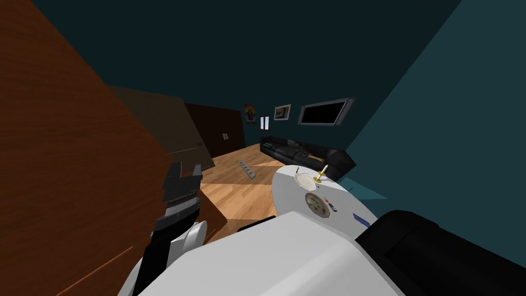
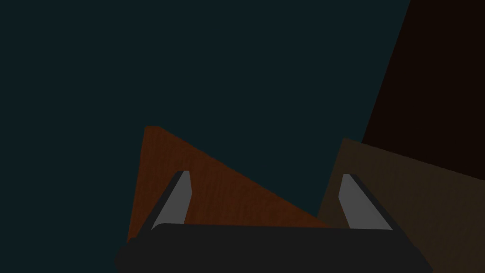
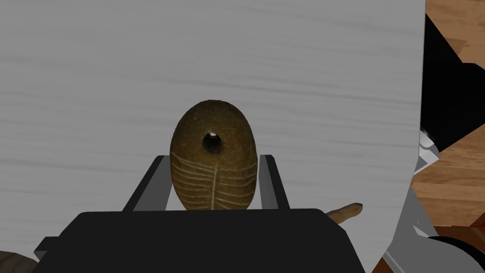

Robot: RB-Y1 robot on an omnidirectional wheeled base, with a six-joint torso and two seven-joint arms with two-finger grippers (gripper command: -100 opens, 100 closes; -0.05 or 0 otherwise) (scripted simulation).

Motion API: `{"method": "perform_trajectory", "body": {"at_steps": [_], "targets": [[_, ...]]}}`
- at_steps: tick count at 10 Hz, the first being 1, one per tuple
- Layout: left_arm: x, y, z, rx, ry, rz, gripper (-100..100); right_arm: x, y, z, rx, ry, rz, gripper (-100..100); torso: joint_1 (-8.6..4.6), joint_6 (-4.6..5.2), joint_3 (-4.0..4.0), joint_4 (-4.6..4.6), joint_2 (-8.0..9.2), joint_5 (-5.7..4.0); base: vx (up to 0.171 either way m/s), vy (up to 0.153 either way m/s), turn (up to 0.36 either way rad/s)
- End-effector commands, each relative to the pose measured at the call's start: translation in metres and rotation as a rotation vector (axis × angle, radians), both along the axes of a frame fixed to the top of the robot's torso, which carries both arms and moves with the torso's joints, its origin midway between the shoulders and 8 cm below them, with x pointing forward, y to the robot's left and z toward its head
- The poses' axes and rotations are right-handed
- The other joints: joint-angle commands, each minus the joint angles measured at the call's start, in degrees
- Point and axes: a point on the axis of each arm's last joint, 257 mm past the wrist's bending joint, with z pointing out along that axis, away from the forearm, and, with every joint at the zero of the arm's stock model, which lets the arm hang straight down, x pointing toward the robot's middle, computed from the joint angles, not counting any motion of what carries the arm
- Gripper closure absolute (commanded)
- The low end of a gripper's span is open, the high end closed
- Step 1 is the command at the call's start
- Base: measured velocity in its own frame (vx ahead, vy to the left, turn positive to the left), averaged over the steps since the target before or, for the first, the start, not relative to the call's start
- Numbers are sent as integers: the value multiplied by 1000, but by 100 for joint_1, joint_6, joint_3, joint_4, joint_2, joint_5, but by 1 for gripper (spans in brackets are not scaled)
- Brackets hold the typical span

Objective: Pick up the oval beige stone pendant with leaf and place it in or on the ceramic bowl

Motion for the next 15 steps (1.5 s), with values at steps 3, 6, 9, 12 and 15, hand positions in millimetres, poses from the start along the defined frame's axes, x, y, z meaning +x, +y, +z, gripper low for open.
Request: {"method": "perform_trajectory", "body": {"at_steps": [3, 6, 9, 12, 15], "targets": [[0, 0, 0, 0, 0, 0, 0, -15, -20, 9, 3, 10, -119, 100, 10, 9, 13, 1, 27, 2, -173, 58, 359], [0, 0, 0, 0, 0, 0, 0, -23, -31, 15, 0, 10, -189, 100, 5, 7, 1, 0, 0, 1, -90, 57, 229], [0, 0, 0, 0, 0, 0, 0, -33, -47, 25, -3, -2, -292, 100, 12, 8, 5, 3, 8, 5, -128, 71, 355], [0, 0, 0, 0, 0, 0, 0, -32, -46, 25, -3, -2, -286, 0, -5, 23, 0, -1, -2, 1, -54, 29, 32], [0, 0, 0, 0, 0, 0, 0, -29, -66, 39, -16, -15, -310, 100, 18, 28, -20, -10, -35, 10, 25, 73, -52]]}}
